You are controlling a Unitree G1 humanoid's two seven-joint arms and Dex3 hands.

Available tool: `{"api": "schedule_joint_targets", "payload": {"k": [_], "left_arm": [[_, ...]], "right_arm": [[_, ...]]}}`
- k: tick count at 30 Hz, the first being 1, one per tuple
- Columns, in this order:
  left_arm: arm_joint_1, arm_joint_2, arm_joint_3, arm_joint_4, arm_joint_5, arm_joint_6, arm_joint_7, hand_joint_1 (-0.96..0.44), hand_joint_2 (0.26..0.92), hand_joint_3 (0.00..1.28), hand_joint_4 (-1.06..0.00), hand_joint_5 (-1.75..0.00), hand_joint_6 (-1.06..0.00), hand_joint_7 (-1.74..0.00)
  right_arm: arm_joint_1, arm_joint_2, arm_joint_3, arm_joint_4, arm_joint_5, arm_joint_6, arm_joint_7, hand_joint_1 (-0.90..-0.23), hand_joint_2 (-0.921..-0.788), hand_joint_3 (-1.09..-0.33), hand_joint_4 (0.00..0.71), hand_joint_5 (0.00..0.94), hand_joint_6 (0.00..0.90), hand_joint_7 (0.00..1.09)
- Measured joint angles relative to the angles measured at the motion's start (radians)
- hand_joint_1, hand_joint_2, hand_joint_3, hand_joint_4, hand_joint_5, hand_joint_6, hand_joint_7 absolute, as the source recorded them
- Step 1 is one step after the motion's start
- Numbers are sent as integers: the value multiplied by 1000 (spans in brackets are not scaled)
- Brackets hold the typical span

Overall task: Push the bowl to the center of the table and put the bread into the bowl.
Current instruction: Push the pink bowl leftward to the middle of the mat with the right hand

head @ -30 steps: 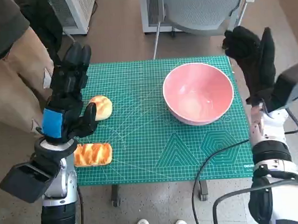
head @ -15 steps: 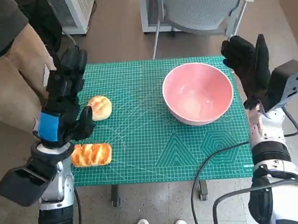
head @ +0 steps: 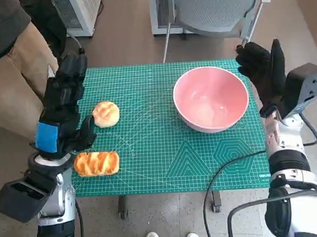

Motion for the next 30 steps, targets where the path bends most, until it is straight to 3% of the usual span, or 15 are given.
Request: {"api": "schedule_joint_targets", "payload": {"k": [15,30], "left_arm": [[18,6,12,0,2,0,0,-753,921,645,1,-178,1,-275],[24,8,18,0,4,-1,1,-753,921,651,1,-164,1,-292]], "right_arm": [[3,-16,-5,4,-2,42,-26,-639,-921,-768,92,0,159,14],[20,-21,-27,7,-1,80,-35,-599,-921,-727,103,6,176,19]]}}
